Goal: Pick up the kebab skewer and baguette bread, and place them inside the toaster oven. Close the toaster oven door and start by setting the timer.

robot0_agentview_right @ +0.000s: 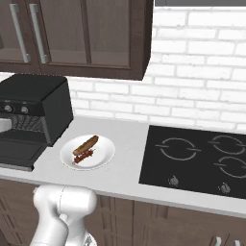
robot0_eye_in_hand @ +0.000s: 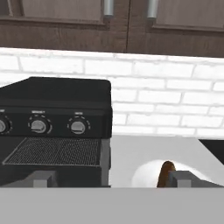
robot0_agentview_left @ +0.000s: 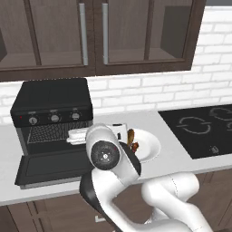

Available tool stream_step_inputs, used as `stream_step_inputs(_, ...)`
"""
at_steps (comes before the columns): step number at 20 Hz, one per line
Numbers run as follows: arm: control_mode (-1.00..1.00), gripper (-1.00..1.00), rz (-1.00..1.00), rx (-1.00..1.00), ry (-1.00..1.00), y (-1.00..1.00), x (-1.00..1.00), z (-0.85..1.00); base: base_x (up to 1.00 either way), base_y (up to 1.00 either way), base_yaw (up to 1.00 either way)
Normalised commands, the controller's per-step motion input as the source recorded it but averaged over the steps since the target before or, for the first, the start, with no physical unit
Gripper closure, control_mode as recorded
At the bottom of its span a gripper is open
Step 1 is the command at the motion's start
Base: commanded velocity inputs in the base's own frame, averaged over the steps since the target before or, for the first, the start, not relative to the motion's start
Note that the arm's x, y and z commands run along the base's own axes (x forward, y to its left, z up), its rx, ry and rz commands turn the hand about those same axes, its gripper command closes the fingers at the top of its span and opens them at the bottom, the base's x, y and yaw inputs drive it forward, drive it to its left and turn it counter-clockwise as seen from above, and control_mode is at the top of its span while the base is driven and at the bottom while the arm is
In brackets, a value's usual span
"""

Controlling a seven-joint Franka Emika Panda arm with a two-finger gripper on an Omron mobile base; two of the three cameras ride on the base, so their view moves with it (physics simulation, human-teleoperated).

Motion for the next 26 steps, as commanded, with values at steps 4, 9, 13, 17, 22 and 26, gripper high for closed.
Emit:
stream_step_inputs(4,-1.0,-1.0,-0.01,0.0,-0.18,0.32,0.04,0.0,0.0,0.0,0.0)
stream_step_inputs(9,-1.0,-1.0,0.0,0.0,-0.05,0.2,0.0,0.0,0.0,0.0,0.0)
stream_step_inputs(13,-1.0,-1.0,0.0,0.0,0.0,0.41,0.02,0.0,0.0,0.0,0.0)
stream_step_inputs(17,-1.0,-1.0,0.0,-0.01,0.0,0.46,0.0,0.0,0.0,0.0,0.0)
stream_step_inputs(22,-1.0,-1.0,0.0,-0.01,0.0,0.41,0.0,-0.03,0.0,0.0,0.0)
stream_step_inputs(26,-1.0,-1.0,0.0,0.0,0.0,0.29,0.0,0.0,0.0,0.0,0.0)
